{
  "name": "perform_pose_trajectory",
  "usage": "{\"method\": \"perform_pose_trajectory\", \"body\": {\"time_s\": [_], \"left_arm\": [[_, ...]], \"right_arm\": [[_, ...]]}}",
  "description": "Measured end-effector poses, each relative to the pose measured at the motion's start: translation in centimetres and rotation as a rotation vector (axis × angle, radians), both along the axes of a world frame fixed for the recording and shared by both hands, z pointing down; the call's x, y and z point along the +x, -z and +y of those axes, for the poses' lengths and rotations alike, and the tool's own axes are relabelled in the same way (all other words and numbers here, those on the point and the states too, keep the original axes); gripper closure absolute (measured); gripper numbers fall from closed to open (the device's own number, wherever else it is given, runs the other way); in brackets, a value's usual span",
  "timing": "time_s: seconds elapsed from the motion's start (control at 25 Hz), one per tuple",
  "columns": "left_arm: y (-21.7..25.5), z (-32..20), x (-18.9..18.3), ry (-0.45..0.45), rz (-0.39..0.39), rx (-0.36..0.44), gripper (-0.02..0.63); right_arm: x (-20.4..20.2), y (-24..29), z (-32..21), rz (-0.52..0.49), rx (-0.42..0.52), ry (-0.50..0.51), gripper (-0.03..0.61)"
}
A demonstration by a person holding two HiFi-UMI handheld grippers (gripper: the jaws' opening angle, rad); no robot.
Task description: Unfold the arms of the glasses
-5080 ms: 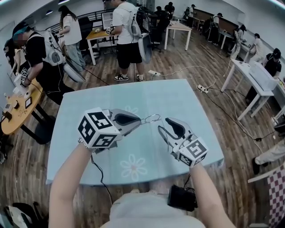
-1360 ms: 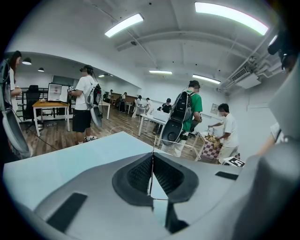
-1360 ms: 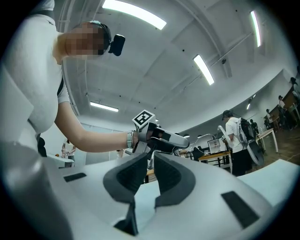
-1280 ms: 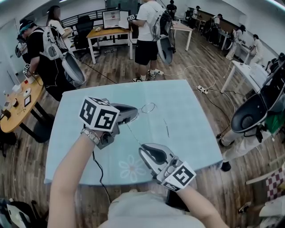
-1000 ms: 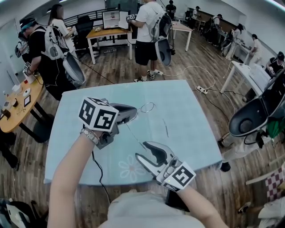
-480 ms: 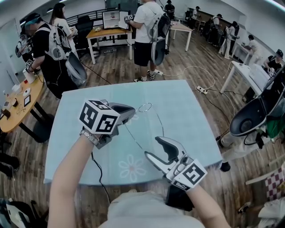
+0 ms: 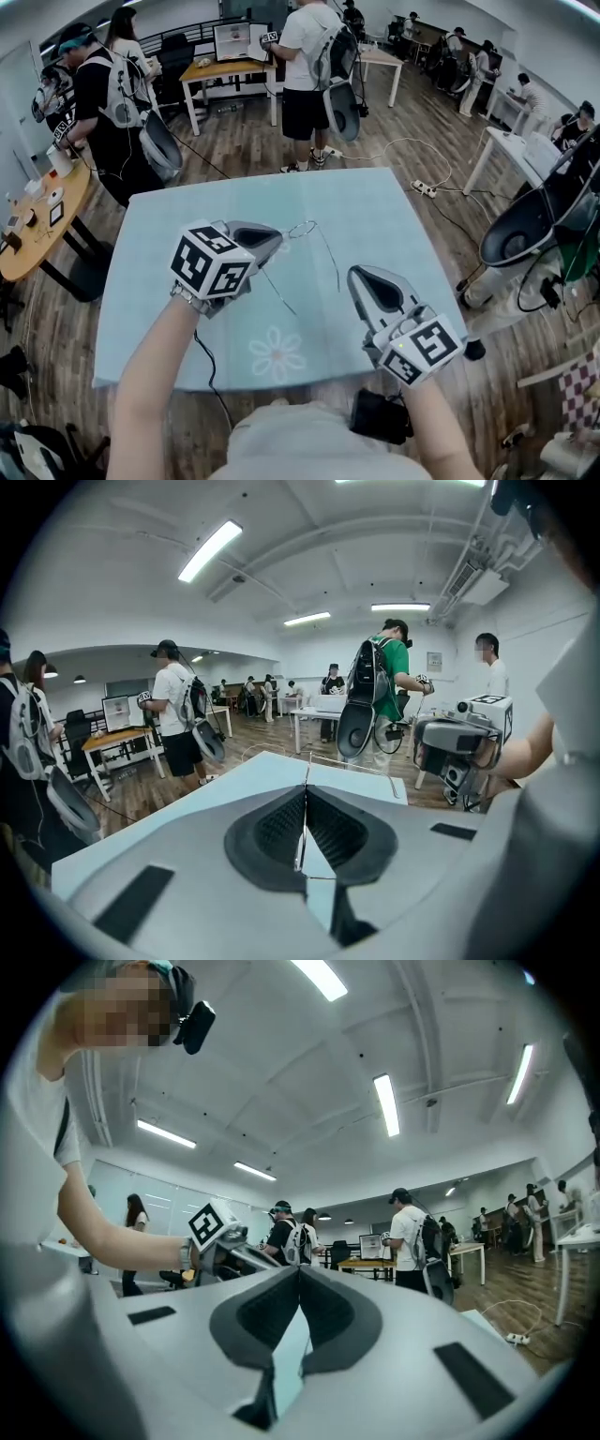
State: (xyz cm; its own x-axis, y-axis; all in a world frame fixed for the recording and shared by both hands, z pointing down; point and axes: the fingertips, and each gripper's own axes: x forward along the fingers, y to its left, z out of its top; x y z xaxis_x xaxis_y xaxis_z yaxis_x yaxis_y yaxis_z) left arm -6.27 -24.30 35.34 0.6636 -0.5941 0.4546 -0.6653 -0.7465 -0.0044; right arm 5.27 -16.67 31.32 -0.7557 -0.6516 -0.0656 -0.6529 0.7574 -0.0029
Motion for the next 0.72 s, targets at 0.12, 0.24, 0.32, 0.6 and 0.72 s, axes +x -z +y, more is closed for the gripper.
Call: {"method": "perform_pose_trajectory", "body": {"time_s": [0.12, 0.24, 0.32, 0.6, 0.72], "left_arm": [[-0.5, 0.4, -0.2, 0.008, 0.004, 0.008, 0.604], [-1.0, 0.8, -0.2, 0.021, -0.011, 0.027, 0.604], [-1.2, 0.9, -0.1, 0.030, -0.016, 0.042, 0.604], [-2.6, 2.8, 0.7, -0.006, -0.064, 0.065, 0.604], [-3.9, 3.4, 1.3, -0.011, -0.055, 0.050, 0.604]], "right_arm": [[0.5, -0.1, -1.4, 0.040, -0.016, -0.056, 0.571], [0.5, -0.7, -2.3, 0.096, -0.021, -0.096, 0.572], [0.4, -1.0, -2.8, 0.120, -0.029, -0.115, 0.572], [-0.5, -2.5, -3.2, 0.129, -0.080, -0.135, 0.572], [-0.7, -3.6, -3.2, 0.138, -0.096, -0.135, 0.572]]}}
